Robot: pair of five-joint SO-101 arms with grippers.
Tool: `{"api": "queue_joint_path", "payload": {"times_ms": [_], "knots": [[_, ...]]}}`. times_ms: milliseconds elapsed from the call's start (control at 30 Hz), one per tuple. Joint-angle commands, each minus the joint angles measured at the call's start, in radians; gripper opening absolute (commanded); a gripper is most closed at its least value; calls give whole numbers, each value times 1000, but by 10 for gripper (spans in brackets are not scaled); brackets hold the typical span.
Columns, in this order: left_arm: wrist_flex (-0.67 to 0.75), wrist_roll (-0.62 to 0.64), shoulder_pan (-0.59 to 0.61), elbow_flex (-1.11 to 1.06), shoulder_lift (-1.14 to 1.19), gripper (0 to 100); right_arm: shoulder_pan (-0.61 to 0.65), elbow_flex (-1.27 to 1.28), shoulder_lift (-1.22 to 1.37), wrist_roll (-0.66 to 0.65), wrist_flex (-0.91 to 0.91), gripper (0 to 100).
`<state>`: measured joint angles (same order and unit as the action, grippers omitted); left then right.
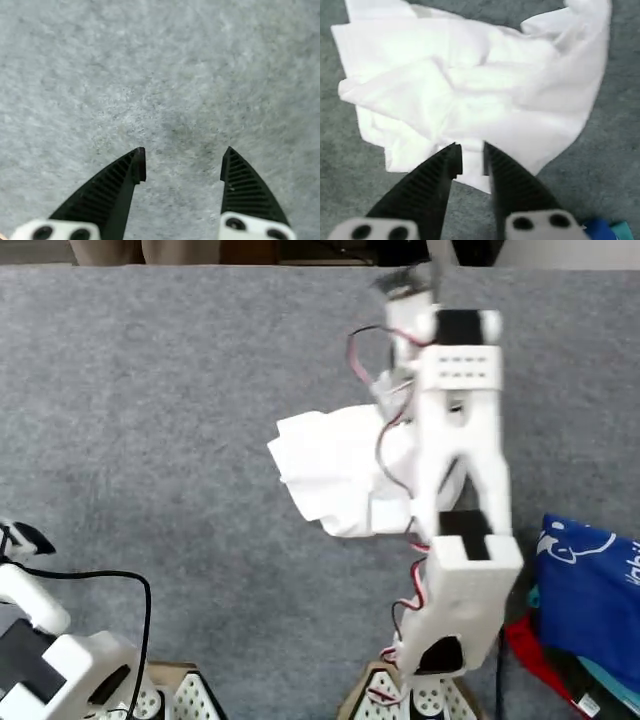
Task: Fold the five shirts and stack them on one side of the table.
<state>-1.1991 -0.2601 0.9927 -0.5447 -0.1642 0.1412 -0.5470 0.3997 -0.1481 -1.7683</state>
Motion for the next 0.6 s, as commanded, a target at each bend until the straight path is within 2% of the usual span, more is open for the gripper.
{"api": "queue_joint_path", "payload": {"times_ms": [0,67,200,400,567], "knots": [[-9,37,-5,6,-44,253,128,64,-58,37,18,271],[-11,37,-5,5,-44,253,197,96,-58,55,49,316],[-11,35,14,11,-44,253,263,151,-58,87,170,322],[-3,3,83,12,-39,253,174,151,31,83,373,321],[-3,-48,92,6,-36,253,140,38,180,81,373,321]]}}
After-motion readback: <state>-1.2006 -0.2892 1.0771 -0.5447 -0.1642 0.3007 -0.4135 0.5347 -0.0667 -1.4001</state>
